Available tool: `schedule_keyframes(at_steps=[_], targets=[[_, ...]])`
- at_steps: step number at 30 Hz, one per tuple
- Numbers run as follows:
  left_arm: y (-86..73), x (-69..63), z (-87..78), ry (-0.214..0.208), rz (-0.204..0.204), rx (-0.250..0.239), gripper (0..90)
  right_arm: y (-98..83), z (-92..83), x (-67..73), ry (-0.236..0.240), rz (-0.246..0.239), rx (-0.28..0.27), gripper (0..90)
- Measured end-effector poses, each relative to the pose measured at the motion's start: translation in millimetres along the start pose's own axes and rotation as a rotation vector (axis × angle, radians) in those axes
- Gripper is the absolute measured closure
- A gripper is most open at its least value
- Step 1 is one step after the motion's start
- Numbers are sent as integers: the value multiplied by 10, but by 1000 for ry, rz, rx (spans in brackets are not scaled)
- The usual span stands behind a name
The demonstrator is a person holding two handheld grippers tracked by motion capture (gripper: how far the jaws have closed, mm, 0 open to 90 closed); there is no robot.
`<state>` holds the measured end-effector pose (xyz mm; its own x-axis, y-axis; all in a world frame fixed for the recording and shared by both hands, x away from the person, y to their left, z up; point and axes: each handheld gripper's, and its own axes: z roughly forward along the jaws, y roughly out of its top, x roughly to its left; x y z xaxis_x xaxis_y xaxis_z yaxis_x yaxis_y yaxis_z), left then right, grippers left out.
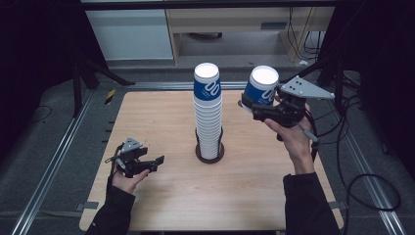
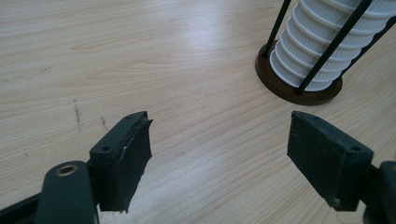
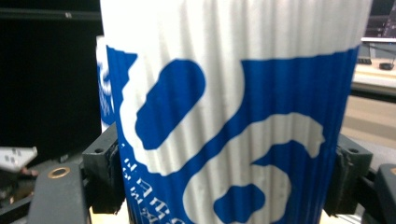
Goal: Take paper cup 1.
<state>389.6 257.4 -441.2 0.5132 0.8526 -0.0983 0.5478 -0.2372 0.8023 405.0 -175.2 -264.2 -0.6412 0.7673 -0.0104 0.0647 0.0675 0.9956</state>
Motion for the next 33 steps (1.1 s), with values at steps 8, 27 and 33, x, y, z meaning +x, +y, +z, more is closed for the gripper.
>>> schedule_keyframes(at_steps=[8,27,33], targets=[[12,-42,5,-15,8,-2,211,-342,-93,-65,3,12,59,205],[37,-96,-9,-46,25,-8,212,-1046,-194,-147,82,27,179,203],[60,-129,-35,-58,38,-17,211,-1174,-149,-70,139,-12,238,203]])
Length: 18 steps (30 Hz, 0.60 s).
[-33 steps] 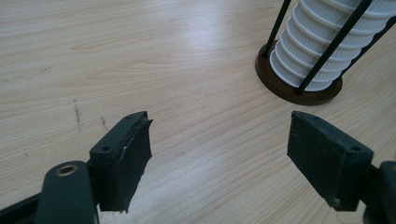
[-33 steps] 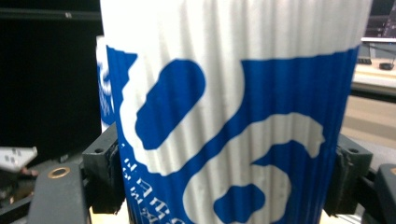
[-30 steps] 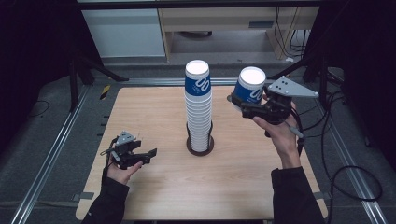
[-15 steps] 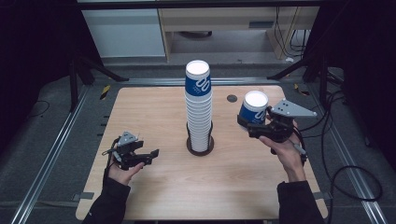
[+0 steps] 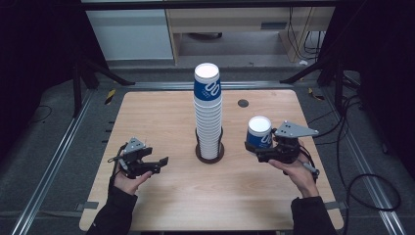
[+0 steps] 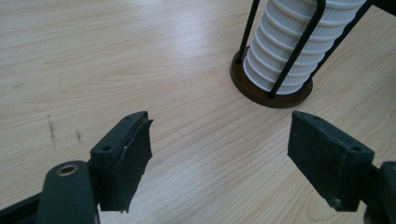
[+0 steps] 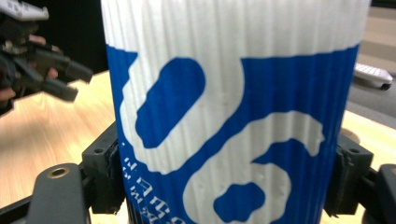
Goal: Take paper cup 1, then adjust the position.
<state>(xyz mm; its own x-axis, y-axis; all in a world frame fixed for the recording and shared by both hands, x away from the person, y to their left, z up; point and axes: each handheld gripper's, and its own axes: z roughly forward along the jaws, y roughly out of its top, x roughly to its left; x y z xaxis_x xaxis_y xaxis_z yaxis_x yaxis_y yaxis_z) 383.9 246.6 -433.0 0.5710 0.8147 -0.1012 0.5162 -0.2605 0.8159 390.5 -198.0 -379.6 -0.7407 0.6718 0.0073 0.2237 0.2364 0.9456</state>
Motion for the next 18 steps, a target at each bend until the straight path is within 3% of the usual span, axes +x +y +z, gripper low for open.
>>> schedule_keyframes(at_steps=[12,18], targets=[[32,-89,-6,-35,23,2,209,-92,58,126,52,-30,37,203],[59,-154,-25,-62,34,-7,208,-191,160,206,89,-61,105,202]])
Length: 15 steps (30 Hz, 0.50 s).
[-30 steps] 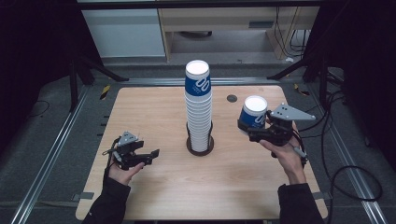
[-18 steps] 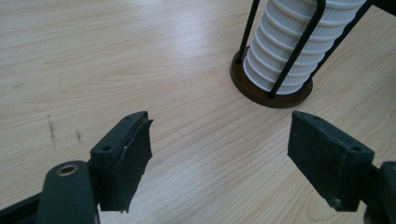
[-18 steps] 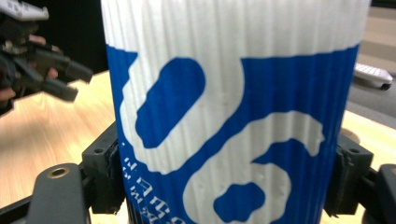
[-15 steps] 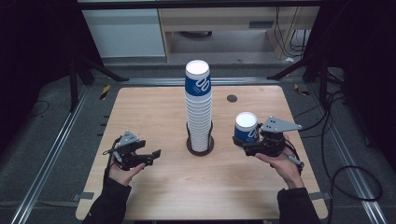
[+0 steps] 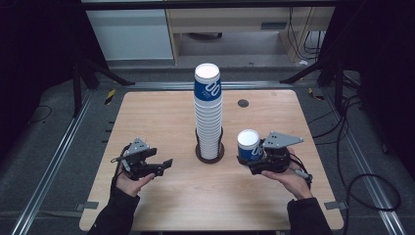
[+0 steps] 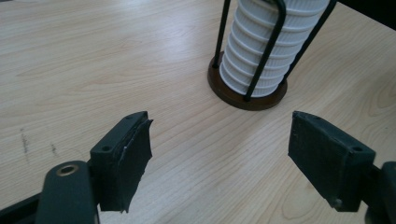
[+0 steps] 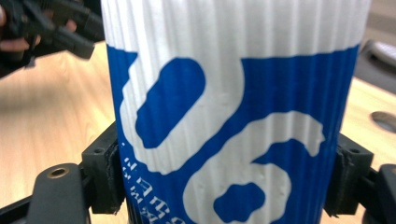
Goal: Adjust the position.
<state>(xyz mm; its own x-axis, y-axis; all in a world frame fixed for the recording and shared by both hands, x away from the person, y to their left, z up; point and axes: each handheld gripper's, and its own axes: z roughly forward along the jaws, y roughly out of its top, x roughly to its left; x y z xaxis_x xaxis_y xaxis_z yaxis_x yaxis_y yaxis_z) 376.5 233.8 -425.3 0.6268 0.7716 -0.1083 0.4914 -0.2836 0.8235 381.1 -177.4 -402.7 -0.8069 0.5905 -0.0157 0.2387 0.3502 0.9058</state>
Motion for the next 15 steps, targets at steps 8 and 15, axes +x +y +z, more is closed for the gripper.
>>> schedule_keyframes(at_steps=[8,15], targets=[[41,-123,7,-46,28,-1,207,-19,138,106,68,-46,51,202],[81,-240,22,-101,55,-1,203,-30,260,191,120,-89,83,201]])
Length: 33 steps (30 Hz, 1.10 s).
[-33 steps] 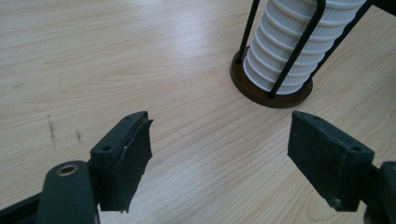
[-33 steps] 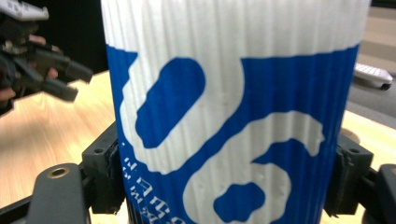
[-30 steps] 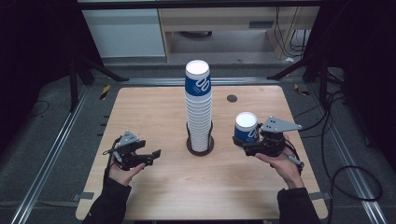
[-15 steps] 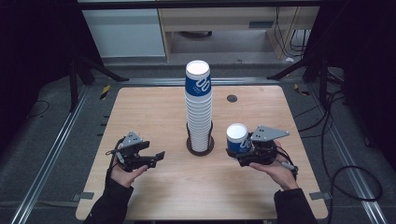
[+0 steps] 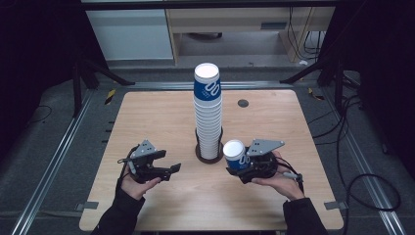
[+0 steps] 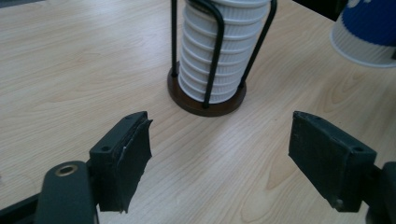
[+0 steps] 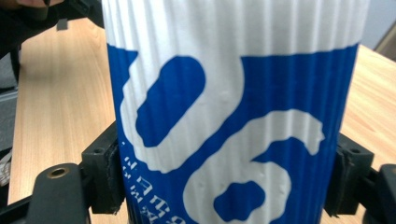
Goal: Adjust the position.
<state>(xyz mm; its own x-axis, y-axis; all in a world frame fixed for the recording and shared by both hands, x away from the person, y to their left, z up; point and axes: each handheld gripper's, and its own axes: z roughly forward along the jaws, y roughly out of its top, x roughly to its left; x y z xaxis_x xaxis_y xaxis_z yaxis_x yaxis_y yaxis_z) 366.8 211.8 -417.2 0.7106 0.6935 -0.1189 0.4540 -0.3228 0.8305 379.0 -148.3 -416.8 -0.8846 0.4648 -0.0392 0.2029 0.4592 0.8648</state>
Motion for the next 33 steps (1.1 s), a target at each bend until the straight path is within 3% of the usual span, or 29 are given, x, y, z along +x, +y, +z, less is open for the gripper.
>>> schedule_keyframes(at_steps=[18,27,33], targets=[[79,-221,64,-132,70,7,186,2,337,145,111,-85,87,202],[129,-317,107,-206,97,4,181,20,460,197,138,-108,106,203],[156,-377,148,-233,108,9,179,32,535,243,151,-120,114,203]])
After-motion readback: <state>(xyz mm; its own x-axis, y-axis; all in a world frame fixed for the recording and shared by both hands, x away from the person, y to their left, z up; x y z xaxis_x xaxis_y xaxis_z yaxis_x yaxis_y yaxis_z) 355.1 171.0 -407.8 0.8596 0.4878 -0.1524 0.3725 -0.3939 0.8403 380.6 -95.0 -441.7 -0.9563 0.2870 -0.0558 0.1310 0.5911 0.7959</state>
